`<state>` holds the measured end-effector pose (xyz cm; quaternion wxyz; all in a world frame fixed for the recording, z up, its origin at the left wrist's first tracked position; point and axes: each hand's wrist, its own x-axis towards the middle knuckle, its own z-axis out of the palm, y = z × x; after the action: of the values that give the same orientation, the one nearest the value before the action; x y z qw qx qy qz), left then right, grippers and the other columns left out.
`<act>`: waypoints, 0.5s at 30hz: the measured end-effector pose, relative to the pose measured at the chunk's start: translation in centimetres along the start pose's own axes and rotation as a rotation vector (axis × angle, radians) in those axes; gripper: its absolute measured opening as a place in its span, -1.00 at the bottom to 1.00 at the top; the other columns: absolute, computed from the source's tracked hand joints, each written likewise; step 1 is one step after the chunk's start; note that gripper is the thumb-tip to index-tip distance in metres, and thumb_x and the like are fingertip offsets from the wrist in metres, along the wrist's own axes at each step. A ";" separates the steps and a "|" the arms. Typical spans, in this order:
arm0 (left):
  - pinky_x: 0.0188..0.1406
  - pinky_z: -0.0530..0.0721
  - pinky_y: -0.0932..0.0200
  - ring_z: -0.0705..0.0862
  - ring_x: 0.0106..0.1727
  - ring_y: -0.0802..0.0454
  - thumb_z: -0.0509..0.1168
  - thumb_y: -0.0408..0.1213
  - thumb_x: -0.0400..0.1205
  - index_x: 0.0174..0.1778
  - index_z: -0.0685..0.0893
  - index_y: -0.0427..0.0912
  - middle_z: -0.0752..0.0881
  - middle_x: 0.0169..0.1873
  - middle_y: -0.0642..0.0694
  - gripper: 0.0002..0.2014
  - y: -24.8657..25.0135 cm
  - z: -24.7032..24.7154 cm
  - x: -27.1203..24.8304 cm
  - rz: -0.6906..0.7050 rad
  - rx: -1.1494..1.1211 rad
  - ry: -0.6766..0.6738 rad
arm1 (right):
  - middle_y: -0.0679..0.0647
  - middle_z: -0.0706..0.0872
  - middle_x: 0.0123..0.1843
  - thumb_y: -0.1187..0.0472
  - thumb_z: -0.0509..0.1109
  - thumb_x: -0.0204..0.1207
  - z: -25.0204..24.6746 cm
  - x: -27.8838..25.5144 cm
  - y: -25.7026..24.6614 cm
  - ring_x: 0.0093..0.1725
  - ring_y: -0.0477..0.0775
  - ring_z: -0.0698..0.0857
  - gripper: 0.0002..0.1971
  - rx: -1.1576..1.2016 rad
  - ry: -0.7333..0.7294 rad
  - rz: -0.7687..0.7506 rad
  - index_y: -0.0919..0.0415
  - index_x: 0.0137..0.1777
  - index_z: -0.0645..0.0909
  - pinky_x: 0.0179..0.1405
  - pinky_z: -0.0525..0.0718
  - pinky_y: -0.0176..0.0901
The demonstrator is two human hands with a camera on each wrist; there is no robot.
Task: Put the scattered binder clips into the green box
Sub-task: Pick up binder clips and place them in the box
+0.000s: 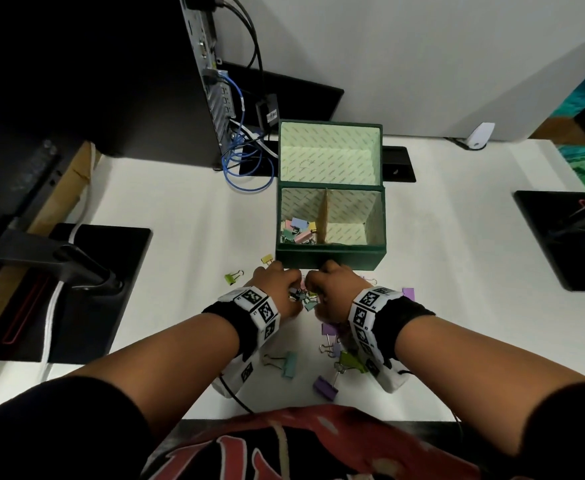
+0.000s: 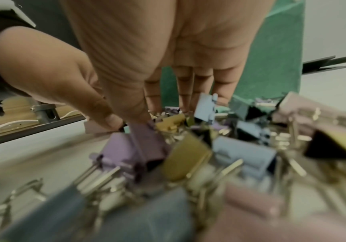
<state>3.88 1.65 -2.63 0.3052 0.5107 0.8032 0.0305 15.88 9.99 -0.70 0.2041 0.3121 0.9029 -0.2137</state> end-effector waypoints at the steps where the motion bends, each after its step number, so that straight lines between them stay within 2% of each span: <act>1: -0.02 0.52 0.06 0.54 0.09 -0.21 0.38 -0.04 0.43 -0.05 0.56 -0.04 0.51 0.02 -0.17 -0.74 -0.1 0.0 0.1 -0.005 -0.019 0.012 | 0.22 0.46 0.24 0.25 0.38 0.36 0.0 0.0 0.0 0.28 0.29 0.47 -0.62 -0.005 -0.002 0.002 0.07 0.19 0.49 0.09 0.56 -0.04; 3: -0.12 0.49 0.12 0.57 0.00 -0.19 0.39 -0.01 0.41 -0.24 0.51 -0.02 0.51 -0.07 -0.13 -0.77 -0.2 0.0 0.3 -0.016 -0.059 0.027 | 0.23 0.46 0.21 0.26 0.36 0.36 -0.1 0.0 -0.1 0.27 0.28 0.48 -0.67 -0.021 -0.003 0.004 0.10 0.13 0.49 0.05 0.55 -0.05; 5: -0.15 0.44 0.15 0.58 0.00 -0.19 0.39 0.01 0.41 -0.24 0.50 -0.02 0.50 -0.10 -0.11 -0.76 -0.2 0.0 0.4 -0.023 -0.093 0.039 | 0.21 0.48 0.22 0.26 0.36 0.37 -0.1 0.1 -0.1 0.27 0.28 0.48 -0.63 -0.033 0.001 0.003 0.07 0.19 0.47 0.06 0.55 -0.03; 8: -0.04 0.56 0.08 0.58 0.09 -0.19 0.44 0.02 0.33 -0.04 0.48 0.00 0.54 0.00 -0.14 -0.61 0.2 -0.1 0.3 -0.018 -0.118 0.042 | 0.19 0.52 0.23 0.24 0.37 0.38 -0.1 0.0 -0.4 0.27 0.26 0.51 -0.54 -0.037 0.025 -0.003 0.00 0.28 0.39 0.09 0.56 -0.02; 11: 0.16 0.62 -0.05 0.57 0.19 -0.21 0.46 -0.04 0.34 0.20 0.41 0.01 0.56 0.17 -0.18 -0.45 0.8 -0.1 0.2 -0.006 -0.103 0.049 | 0.22 0.56 0.24 0.24 0.41 0.36 0.0 0.1 -0.6 0.25 0.28 0.58 -0.50 -0.008 0.059 -0.002 0.10 0.29 0.35 0.07 0.57 -0.05; 13: 0.23 0.61 -0.06 0.57 0.25 -0.24 0.43 -0.07 0.39 0.32 0.40 0.02 0.54 0.24 -0.21 -0.41 1.0 -0.1 0.3 0.006 -0.093 0.050 | 0.24 0.57 0.26 0.23 0.43 0.35 -0.1 0.2 -0.7 0.24 0.28 0.60 -0.45 0.029 0.059 0.011 0.15 0.33 0.33 0.11 0.59 -0.06; 15: 0.26 0.60 -0.03 0.57 0.27 -0.25 0.40 -0.11 0.42 0.34 0.43 -0.01 0.54 0.26 -0.23 -0.44 1.2 -0.2 0.5 0.007 -0.090 0.041 | 0.23 0.56 0.30 0.22 0.43 0.37 -0.2 0.2 -0.6 0.26 0.27 0.61 -0.40 0.043 0.045 0.004 0.13 0.41 0.32 0.16 0.59 -0.07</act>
<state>4.56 2.73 -2.24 0.3112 0.4984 0.8054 0.0779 15.29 9.75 -0.44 0.1776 0.3231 0.9018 -0.2254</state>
